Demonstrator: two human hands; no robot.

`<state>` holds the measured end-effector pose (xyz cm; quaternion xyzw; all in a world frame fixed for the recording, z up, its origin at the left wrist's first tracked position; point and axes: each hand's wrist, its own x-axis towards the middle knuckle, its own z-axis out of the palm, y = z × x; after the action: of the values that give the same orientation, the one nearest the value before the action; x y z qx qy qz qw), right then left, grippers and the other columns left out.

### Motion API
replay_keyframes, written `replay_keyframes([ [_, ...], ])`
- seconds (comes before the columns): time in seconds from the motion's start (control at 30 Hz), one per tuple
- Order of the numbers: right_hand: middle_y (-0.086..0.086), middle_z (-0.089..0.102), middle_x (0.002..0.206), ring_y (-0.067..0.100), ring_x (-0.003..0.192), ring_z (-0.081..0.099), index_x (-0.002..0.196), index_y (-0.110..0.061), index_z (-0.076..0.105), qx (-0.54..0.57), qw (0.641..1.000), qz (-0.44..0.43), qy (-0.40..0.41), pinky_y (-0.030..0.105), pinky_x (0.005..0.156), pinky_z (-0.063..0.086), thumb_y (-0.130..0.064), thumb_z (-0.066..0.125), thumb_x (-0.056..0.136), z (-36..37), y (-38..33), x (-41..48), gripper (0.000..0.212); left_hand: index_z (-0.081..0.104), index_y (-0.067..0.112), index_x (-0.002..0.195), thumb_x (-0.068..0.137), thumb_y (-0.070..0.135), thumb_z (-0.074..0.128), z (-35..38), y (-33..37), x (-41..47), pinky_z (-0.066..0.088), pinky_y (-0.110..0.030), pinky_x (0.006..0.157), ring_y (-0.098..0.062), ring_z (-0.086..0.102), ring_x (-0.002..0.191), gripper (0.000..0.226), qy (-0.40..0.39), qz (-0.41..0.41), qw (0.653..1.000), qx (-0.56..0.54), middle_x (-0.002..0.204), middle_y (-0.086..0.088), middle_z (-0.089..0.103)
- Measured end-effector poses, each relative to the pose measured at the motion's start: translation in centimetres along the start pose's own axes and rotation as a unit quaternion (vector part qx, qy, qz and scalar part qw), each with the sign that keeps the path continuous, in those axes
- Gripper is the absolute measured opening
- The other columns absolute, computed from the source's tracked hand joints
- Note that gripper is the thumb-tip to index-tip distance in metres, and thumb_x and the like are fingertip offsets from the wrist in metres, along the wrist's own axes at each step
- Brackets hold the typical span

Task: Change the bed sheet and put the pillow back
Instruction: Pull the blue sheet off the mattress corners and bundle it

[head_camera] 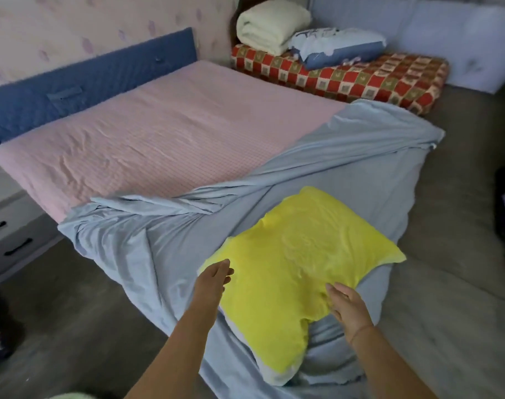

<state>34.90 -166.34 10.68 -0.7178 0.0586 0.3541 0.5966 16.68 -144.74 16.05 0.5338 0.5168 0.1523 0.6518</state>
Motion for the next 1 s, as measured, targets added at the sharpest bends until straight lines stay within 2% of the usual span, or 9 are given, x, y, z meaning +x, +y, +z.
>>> replay_keyframes([
  [0.13,0.008,0.061,0.112,0.023,0.104,0.058,0.113,-0.01,0.059,-0.005,0.999,-0.008,0.044,0.035,0.088,0.047,-0.058,0.069,0.076,-1.6,-0.2,0.8,0.061,0.065,0.014,0.113,0.097,0.032,0.056,2.7,1.2,1.6,0.042,-0.03,0.08,-0.017,0.062,0.095,0.026,-0.026,0.015,0.999,0.018,0.104,-0.001,0.069],
  [0.27,0.007,0.058,0.111,0.025,0.113,0.052,0.108,-0.007,0.058,0.018,0.997,-0.025,0.065,0.032,0.087,0.046,-0.069,0.082,0.045,-0.9,0.0,1.5,0.091,0.065,0.019,0.111,0.097,0.033,0.055,3.2,2.3,2.9,0.041,-0.031,0.088,-0.018,0.061,0.104,0.023,-0.039,0.029,0.998,0.034,0.108,0.002,0.067],
  [0.33,0.015,0.05,0.134,0.031,0.126,0.046,0.132,0.0,0.047,0.04,0.995,-0.016,0.091,0.036,0.098,0.043,-0.04,0.079,0.075,0.4,-0.8,1.0,0.076,0.063,0.019,0.108,0.097,0.031,0.055,3.1,3.2,4.4,0.04,-0.031,0.09,-0.019,0.059,0.108,0.018,-0.04,0.033,0.998,0.039,0.112,0.0,0.065],
  [0.4,0.018,0.028,0.154,0.033,0.138,0.034,0.149,0.002,0.024,0.041,0.99,0.015,0.131,0.044,0.11,0.034,-0.023,0.071,0.086,1.3,-0.4,1.5,0.083,0.063,0.018,0.109,0.097,0.03,0.055,2.9,3.6,5.7,0.038,-0.031,0.09,-0.018,0.056,0.109,0.019,-0.055,0.031,0.997,0.05,0.114,-0.001,0.063],
  [0.57,0.012,0.019,0.158,0.032,0.142,0.027,0.154,-0.009,0.013,0.077,0.977,0.029,0.194,0.047,0.111,0.033,-0.027,0.071,0.085,4.3,0.1,2.0,0.091,0.067,0.012,0.113,0.096,0.032,0.056,2.7,4.3,10.3,0.042,-0.031,0.085,-0.018,0.058,0.104,0.028,-0.106,0.027,0.989,0.103,0.113,-0.004,0.065],
  [0.67,0.008,0.02,0.158,0.032,0.141,0.028,0.154,-0.017,0.012,0.095,0.966,0.036,0.239,0.049,0.11,0.034,-0.035,0.072,0.083,5.8,0.8,2.7,0.095,0.068,0.022,0.099,0.098,0.031,0.055,3.5,4.8,14.0,0.045,-0.028,0.079,-0.019,0.055,0.101,0.016,-0.173,0.043,0.972,0.152,0.105,0.0,0.065],
  [0.8,0.009,0.027,0.156,0.035,0.134,0.039,0.154,-0.022,0.012,0.114,0.946,0.074,0.296,0.051,0.104,0.04,-0.043,0.074,0.079,7.1,1.5,3.3,0.1,0.043,0.015,0.144,0.096,0.037,0.056,4.9,5.3,16.9,0.035,-0.03,0.097,-0.02,0.043,0.131,0.054,-0.235,0.024,0.948,0.214,0.144,-0.002,0.046],
  [0.93,0.013,0.038,0.149,0.036,0.124,0.049,0.152,-0.015,0.019,0.151,0.932,0.126,0.303,0.05,0.098,0.045,-0.052,0.072,0.077,6.9,2.5,3.9,0.1,0.036,0.013,0.147,0.099,0.036,0.049,6.9,5.1,18.4,0.031,-0.026,0.086,-0.018,0.046,0.115,0.054,-0.28,0.014,0.923,0.262,0.119,0.01,0.054],
  [1.0,0.015,0.053,0.135,0.034,0.109,0.059,0.145,-0.011,0.037,0.164,0.937,0.128,0.28,0.046,0.088,0.05,-0.056,0.071,0.074,6.6,2.8,4.4,0.09,0.034,0.014,0.148,0.1,0.037,0.048,8.1,5.2,19.0,0.032,-0.027,0.088,-0.025,0.045,0.127,0.055,-0.295,0.01,0.912,0.286,0.14,-0.002,0.048],
])
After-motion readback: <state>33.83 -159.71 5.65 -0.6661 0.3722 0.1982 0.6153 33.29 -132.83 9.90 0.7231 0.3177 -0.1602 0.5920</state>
